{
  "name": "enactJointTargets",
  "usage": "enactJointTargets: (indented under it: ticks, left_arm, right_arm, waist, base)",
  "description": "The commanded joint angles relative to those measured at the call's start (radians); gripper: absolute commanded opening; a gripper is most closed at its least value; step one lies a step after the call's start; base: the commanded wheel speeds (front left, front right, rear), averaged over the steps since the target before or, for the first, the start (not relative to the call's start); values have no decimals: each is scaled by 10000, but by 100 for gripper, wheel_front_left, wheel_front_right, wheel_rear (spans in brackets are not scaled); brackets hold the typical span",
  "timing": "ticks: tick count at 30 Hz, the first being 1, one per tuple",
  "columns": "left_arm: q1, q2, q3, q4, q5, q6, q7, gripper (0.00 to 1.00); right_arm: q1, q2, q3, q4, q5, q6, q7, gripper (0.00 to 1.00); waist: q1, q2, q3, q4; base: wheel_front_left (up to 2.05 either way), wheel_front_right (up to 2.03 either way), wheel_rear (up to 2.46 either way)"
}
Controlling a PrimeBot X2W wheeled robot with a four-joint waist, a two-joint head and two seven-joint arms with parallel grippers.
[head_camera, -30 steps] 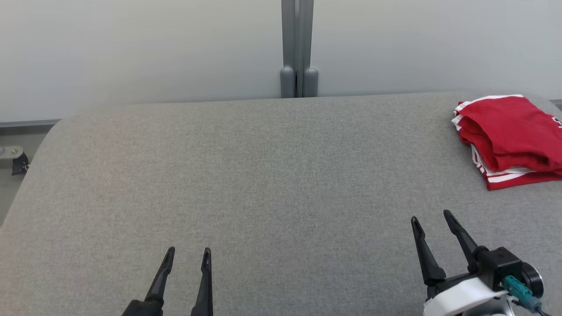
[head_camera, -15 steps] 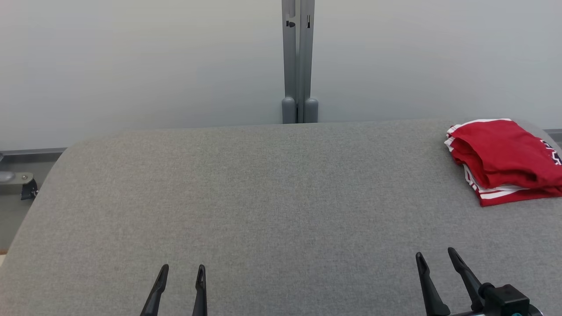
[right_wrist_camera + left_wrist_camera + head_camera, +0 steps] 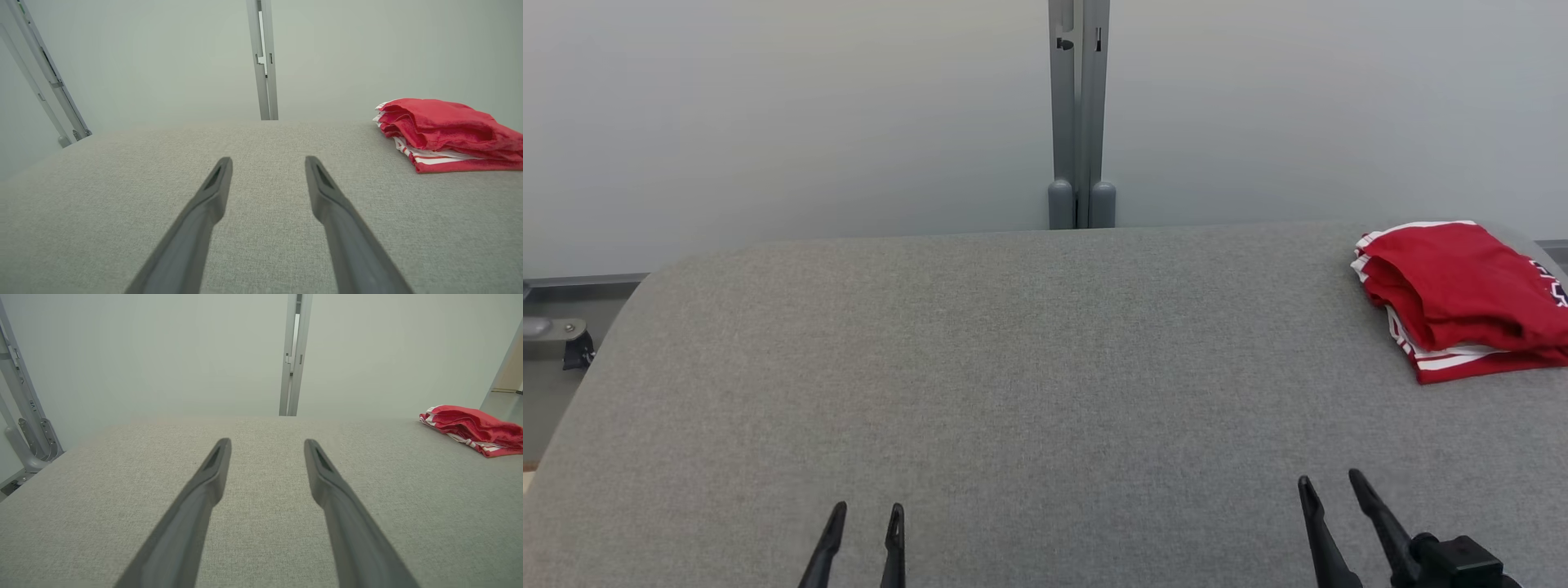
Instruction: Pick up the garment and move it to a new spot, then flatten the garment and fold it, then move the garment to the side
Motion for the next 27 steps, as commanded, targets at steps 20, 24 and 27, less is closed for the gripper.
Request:
enactJointTargets:
  ticks: [20,24,27]
  left_arm:
    - [-880,226,382,636,-3707,-217,652,0]
    - [-1122,268,489,803,-4598,-284,821,0]
    - [-1261,292,556,893,-5109,-322,921,0]
  right_arm:
    - [-782,-58,-216,465,3583,-1,725,0]
    - [-988,-71,-286,554,4443,-2,913,0]
    - [-1103,-77,-330,606,4937,-2,1026,0]
  waist:
    - [1,0,192,-75]
    - [1,0,244,-96]
    - [1,0,276,-108]
  base:
    - [0,0,0]
    - [0,0,0]
    - [0,0,0]
